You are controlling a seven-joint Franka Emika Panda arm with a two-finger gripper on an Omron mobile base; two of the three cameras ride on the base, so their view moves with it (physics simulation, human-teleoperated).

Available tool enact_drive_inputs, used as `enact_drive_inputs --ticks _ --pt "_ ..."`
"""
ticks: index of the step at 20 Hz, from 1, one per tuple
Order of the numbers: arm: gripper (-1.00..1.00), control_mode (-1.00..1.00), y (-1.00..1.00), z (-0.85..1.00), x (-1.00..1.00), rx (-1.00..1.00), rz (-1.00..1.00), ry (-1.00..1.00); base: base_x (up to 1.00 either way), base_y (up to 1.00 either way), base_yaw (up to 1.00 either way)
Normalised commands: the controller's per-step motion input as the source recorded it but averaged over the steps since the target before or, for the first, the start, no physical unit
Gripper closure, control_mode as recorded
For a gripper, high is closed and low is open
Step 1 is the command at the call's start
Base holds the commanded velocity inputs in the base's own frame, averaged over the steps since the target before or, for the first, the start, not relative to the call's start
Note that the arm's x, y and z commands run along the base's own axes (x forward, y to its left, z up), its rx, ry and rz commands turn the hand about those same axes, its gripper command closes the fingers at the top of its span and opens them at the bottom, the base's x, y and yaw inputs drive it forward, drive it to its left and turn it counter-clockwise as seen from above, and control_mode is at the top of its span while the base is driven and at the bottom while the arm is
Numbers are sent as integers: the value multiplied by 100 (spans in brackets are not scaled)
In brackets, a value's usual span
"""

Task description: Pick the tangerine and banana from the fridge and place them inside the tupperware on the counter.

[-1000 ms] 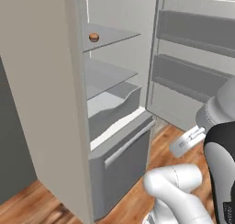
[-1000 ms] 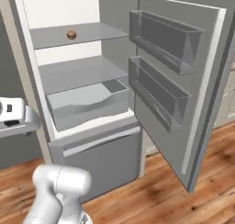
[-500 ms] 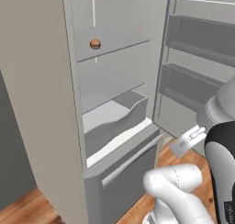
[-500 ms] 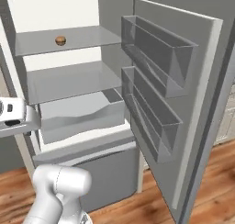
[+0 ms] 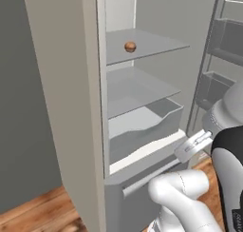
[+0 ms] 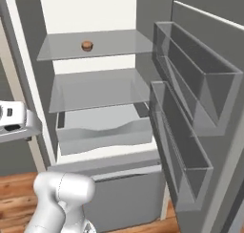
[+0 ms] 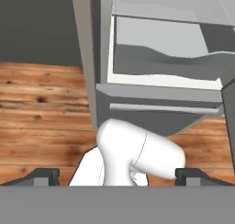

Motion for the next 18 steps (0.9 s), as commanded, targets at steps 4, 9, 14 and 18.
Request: enact_drive_inputs --ticks 4,9,14,18 --pt "-100 100 0 0 0 0 0 0 42 -26 6" --pt "-100 100 0 0 0 0 0 0 49 -23 5" --pt "-100 100 0 0 0 0 0 0 59 -24 20" --pt "-100 100 0 0 0 0 0 0 55 -22 29"
